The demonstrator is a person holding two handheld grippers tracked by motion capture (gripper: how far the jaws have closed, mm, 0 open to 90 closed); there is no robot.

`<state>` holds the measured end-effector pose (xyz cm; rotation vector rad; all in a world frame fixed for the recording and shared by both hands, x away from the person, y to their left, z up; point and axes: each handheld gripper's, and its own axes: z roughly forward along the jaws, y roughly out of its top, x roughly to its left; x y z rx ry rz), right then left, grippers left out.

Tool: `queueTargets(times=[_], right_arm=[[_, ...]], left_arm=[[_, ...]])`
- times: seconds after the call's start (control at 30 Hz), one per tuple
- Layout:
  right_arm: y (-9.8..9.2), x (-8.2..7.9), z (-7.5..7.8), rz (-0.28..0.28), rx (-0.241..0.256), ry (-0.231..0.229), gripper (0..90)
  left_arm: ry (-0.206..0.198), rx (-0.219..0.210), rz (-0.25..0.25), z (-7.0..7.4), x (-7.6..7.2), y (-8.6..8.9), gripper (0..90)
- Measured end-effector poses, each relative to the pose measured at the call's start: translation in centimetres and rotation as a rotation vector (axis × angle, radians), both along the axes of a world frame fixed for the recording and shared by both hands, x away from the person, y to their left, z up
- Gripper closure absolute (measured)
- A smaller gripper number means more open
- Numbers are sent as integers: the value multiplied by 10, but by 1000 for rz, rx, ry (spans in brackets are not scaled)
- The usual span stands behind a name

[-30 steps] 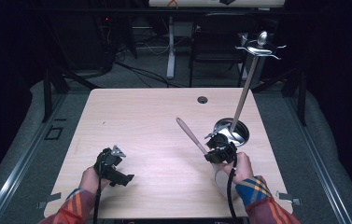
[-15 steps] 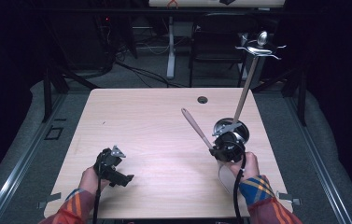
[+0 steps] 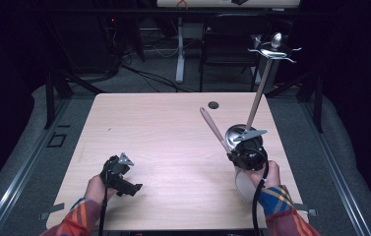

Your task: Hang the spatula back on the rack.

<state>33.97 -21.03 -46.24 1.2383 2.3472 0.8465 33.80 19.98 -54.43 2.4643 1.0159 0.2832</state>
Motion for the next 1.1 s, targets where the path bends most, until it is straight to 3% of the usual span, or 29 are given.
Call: queueTargets(times=[0.67, 1.1], right_arm=[[-11, -8, 11, -31, 30, -70, 790], [-22, -17, 23, -53, 80, -158, 790]], left_arm=[[0, -2, 1, 0, 0, 0, 27], [-6, 4, -1, 1, 0, -1, 27]])
